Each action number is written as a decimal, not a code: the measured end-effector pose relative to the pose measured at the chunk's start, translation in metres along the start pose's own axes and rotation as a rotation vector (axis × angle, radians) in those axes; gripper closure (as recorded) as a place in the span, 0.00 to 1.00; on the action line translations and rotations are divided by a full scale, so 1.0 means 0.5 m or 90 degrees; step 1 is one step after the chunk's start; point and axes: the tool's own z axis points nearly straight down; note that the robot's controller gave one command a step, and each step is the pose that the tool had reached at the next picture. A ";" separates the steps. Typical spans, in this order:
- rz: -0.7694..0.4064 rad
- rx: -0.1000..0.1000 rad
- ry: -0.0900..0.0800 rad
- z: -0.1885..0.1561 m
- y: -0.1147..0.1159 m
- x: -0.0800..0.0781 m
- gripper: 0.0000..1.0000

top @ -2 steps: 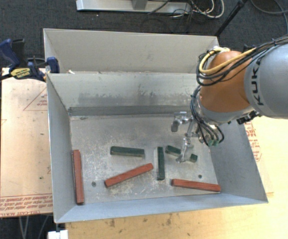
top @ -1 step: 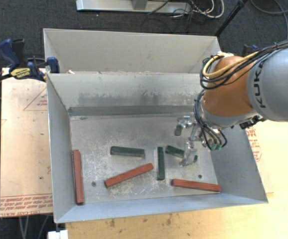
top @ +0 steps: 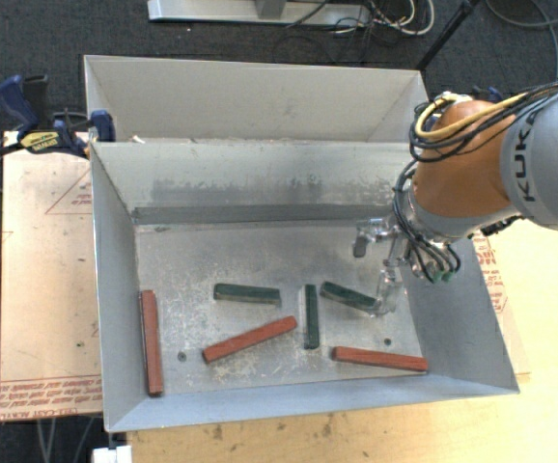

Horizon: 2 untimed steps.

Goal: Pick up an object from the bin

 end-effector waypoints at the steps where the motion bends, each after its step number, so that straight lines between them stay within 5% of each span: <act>1: -0.144 -0.003 -0.001 0.105 0.042 -0.060 1.00; 2: -0.144 -0.003 -0.001 0.105 0.042 -0.060 1.00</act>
Offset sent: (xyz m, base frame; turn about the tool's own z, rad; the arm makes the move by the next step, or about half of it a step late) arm 0.0000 0.0000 0.0000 0.0000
